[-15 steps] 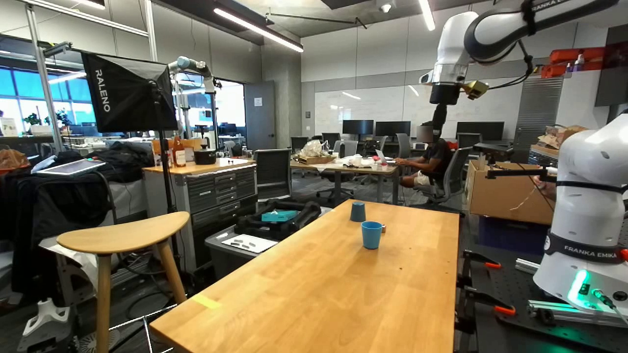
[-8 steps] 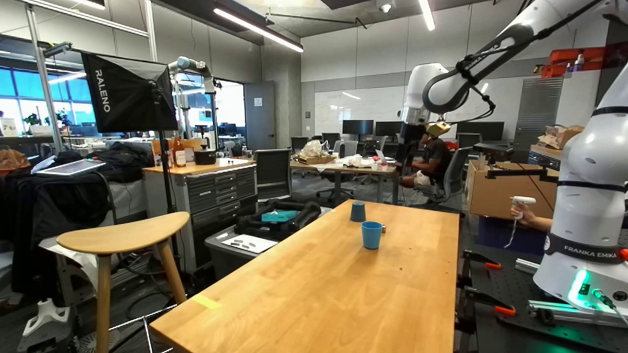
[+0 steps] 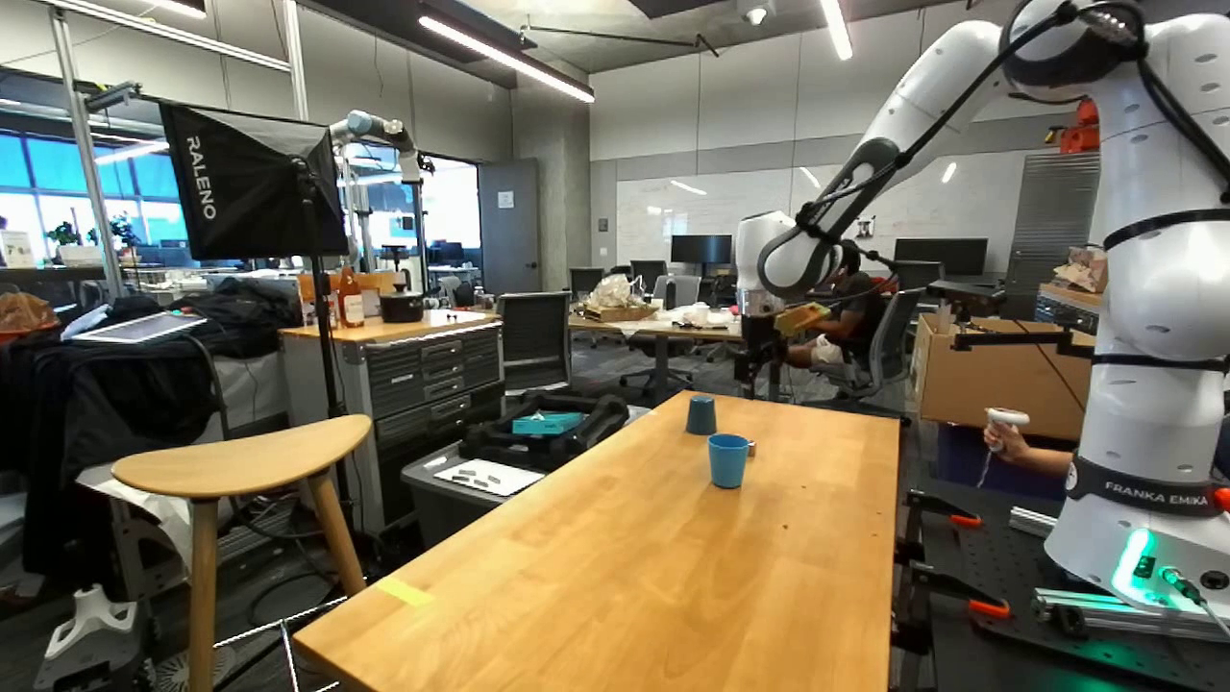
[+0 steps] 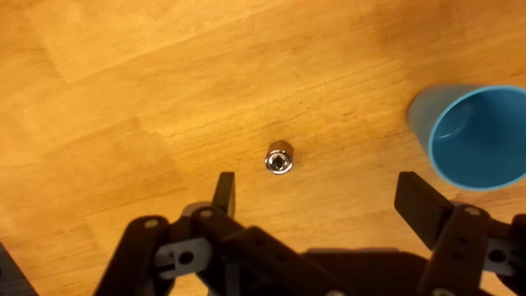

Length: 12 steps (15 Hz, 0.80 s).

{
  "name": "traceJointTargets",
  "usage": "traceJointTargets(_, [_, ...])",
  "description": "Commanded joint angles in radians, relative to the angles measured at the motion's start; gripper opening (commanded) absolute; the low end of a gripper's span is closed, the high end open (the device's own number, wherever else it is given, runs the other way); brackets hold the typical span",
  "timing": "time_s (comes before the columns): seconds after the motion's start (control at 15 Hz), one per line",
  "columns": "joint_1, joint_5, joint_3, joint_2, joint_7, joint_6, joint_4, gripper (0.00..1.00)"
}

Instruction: Pick the object and put it in the blue cup

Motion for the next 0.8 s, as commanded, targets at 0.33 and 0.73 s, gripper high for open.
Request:
traceJointTargets(0.33, [0.027,0.017,-0.066,0.273,0.07,0.036,0.185,1.0])
traceJointTargets(0.73, [0.032,0.025,-0.082,0.353,0.105,0.046,0.21,1.0])
